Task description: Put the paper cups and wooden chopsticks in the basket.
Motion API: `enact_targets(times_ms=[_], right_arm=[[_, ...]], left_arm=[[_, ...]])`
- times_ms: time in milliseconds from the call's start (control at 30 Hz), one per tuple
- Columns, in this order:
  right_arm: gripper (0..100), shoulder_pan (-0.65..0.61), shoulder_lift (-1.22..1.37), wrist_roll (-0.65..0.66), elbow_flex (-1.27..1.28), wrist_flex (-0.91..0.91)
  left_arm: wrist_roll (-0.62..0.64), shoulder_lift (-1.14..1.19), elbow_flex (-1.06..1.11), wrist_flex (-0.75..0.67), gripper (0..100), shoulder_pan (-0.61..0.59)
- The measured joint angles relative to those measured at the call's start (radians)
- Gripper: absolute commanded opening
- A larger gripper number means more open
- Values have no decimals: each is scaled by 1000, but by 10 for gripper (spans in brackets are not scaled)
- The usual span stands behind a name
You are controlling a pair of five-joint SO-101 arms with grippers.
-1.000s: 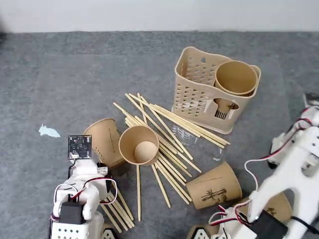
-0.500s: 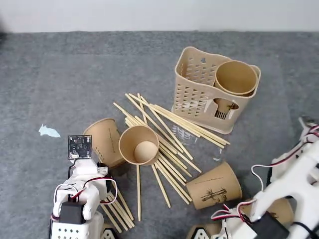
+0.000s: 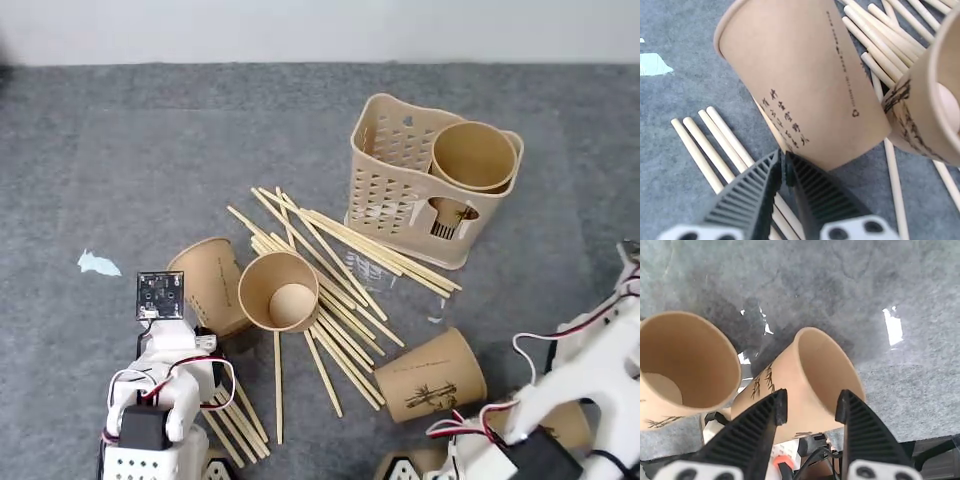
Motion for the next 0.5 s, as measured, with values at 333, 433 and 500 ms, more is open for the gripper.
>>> enact_targets(times_ms=[333,433,500], right_arm=[[180,0,-9,3,46,29],[180,-8,-20,3,58,28],[161,-12,-20,3,58,28]], left_arm=[[0,0,0,0,14,0],[0,0,0,0,14,0],[0,0,0,0,14,0]])
